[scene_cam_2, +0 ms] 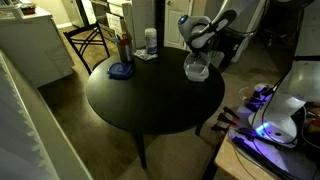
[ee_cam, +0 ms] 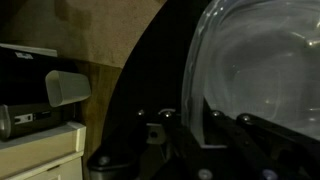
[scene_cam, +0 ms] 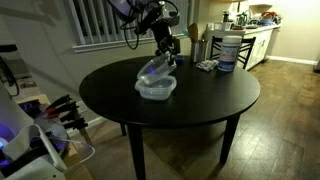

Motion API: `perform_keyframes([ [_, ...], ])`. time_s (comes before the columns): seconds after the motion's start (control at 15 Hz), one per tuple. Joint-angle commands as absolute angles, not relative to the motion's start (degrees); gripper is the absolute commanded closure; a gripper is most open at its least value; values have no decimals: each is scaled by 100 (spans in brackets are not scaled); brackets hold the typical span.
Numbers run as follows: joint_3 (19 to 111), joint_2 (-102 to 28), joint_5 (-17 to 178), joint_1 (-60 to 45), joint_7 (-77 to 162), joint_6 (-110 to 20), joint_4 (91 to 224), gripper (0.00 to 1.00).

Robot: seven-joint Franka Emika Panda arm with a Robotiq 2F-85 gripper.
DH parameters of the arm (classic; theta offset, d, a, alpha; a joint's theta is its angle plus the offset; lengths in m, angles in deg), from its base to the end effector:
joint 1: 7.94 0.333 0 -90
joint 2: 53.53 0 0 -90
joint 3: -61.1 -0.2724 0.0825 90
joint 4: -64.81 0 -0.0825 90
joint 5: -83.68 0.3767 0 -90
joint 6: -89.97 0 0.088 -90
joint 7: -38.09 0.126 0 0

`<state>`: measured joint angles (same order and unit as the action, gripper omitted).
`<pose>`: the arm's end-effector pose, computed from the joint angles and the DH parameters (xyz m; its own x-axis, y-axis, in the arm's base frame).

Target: Put the lunchbox on the left inside the lunchbox on the right

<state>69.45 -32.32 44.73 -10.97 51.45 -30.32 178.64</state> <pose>0.5448 -0.1515 0.2190 0.9720 -0.0666 -0.2252 0.0713 -0.8301 0.5530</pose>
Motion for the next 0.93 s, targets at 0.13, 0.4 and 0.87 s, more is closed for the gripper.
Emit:
perform_keyframes([
  [0.13, 6885, -3270, 4494, -1161, 4695, -3379, 17927, 97],
  [0.4, 6862, -3281, 4560, -1155, 4503, -3457, 17934, 68],
  [0.87, 6788, -3282, 4645, -1146, 4351, -3409, 17895, 27],
])
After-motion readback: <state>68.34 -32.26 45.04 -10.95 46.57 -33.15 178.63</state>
